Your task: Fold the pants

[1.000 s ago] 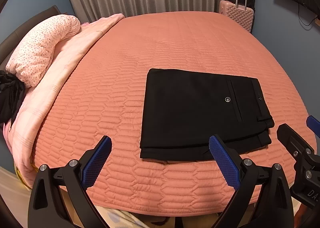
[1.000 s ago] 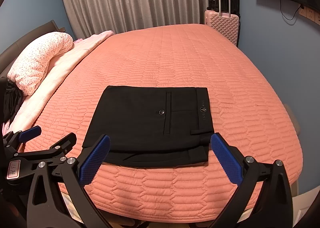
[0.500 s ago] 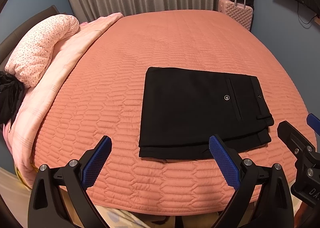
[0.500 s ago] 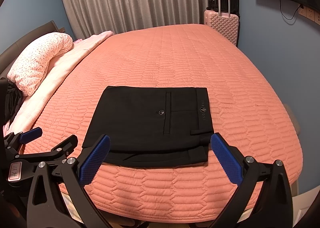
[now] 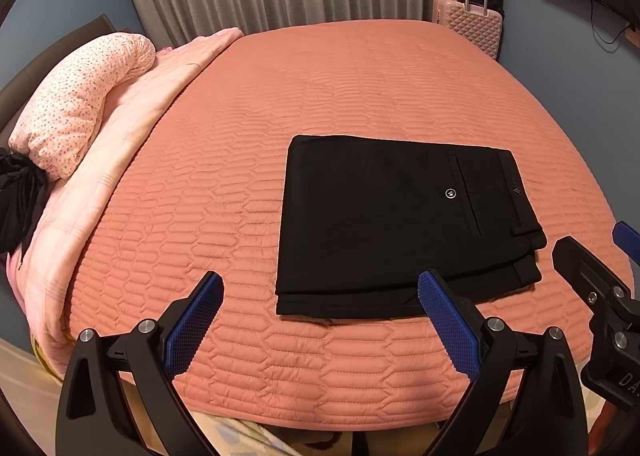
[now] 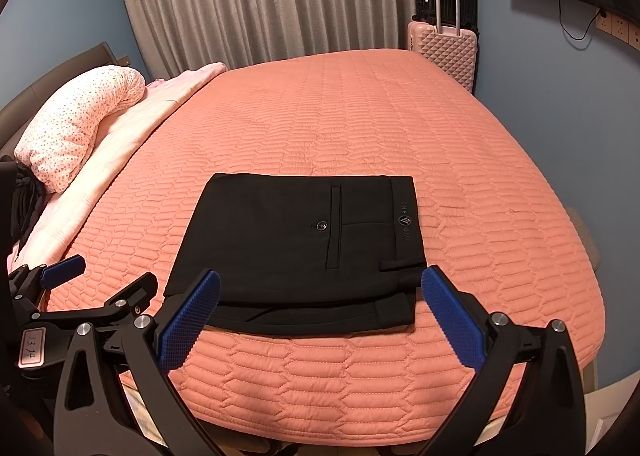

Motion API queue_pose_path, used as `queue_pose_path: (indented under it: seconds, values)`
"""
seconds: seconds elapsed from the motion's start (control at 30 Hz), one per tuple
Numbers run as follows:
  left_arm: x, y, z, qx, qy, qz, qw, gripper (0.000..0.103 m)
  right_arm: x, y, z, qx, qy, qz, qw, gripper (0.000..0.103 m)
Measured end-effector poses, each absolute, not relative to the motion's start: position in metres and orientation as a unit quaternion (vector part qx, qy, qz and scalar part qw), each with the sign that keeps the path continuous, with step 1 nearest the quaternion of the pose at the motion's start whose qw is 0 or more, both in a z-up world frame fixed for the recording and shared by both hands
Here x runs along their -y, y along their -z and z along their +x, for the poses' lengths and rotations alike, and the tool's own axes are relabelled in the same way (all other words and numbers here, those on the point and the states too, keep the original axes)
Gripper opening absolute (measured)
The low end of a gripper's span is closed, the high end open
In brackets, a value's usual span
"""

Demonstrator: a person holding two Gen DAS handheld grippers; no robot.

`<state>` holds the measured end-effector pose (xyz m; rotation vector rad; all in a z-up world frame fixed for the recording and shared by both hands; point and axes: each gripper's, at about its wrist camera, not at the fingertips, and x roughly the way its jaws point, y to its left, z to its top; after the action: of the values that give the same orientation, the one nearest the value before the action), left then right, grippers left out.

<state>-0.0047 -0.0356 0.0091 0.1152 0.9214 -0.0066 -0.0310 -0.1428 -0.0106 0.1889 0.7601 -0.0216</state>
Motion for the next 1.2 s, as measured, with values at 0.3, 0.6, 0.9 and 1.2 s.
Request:
queue_pose_path:
  seconds: [0.3,0.6,0.9,1.2]
  values:
    - [0.0355,-0.0102,-0.0096,-0.432,0.011,0.061,0.9,0.094,0.1438,0.009,-0.0307,-0.371,0.011,0.093,0.924,0.098]
    - [0.0372,-0.0128,-0.0119,-0.42,0.001,0.075,0.904,0.096,0.1459,0.0084,-0.0304,-0.37,0.012,0.095,0.924,0.098]
    - [0.0313,-0.013,-0.0053,-0.44,-0.005,0.061,0.896,0.097,0.1482,0.0096,-0.0298,-0.37,0.011,0.092,0.925,0.098]
    - [0.0294,-0.011,-0.0042,-0.447,-0.004,0.057,0.893,0.098,0.1473,0.0105,-0.0301,-0.37,0.012,0.092,0.924,0.098]
